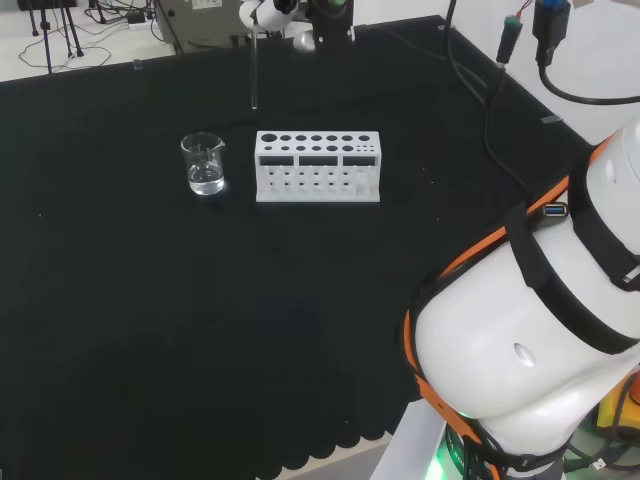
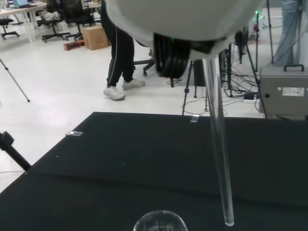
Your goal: Stir in the beaker to the left of the white test tube rack with the glass rod.
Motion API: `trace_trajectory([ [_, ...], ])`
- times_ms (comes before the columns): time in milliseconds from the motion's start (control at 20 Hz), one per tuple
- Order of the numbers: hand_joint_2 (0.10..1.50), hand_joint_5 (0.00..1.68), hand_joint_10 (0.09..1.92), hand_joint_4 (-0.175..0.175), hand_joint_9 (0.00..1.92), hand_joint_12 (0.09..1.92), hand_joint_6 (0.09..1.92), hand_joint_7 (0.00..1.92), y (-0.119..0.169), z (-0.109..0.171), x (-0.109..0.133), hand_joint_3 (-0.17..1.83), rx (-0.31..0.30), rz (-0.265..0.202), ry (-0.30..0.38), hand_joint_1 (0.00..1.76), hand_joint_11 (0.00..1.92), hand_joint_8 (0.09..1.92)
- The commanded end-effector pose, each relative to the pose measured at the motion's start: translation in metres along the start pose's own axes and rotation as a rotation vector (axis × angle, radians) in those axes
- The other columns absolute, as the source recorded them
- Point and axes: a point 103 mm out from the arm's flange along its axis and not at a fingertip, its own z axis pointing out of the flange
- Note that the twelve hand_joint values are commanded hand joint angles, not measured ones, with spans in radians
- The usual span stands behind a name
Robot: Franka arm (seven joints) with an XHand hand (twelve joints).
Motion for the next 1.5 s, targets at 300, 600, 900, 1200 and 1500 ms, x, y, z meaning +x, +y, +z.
trace_trajectory([
  [300, 0.57, 1.26, 0.68, -0.175, 1.71, 0.72, 0.51, 1.35, 0.014, -0.008, 0.023, 0.81, 0.008, -0.070, 0.003, 1.33, 1.32, 0.86],
  [600, 0.57, 1.26, 0.68, -0.175, 1.71, 0.72, 0.51, 1.35, 0.027, -0.004, 0.036, 0.81, 0.023, -0.110, 0.014, 1.33, 1.32, 0.86],
  [900, 0.57, 1.26, 0.68, -0.175, 1.71, 0.71, 0.50, 1.35, 0.043, 0.004, 0.042, 0.81, 0.036, -0.142, 0.042, 1.33, 1.32, 0.86],
  [1200, 0.57, 1.26, 0.67, -0.175, 1.71, 0.71, 0.50, 1.35, 0.055, 0.014, 0.041, 0.81, 0.047, -0.151, 0.060, 1.33, 1.31, 0.86],
  [1500, 0.57, 1.26, 0.67, -0.175, 1.71, 0.71, 0.49, 1.35, 0.065, 0.034, 0.042, 0.80, 0.072, -0.166, 0.057, 1.33, 1.31, 0.86],
])
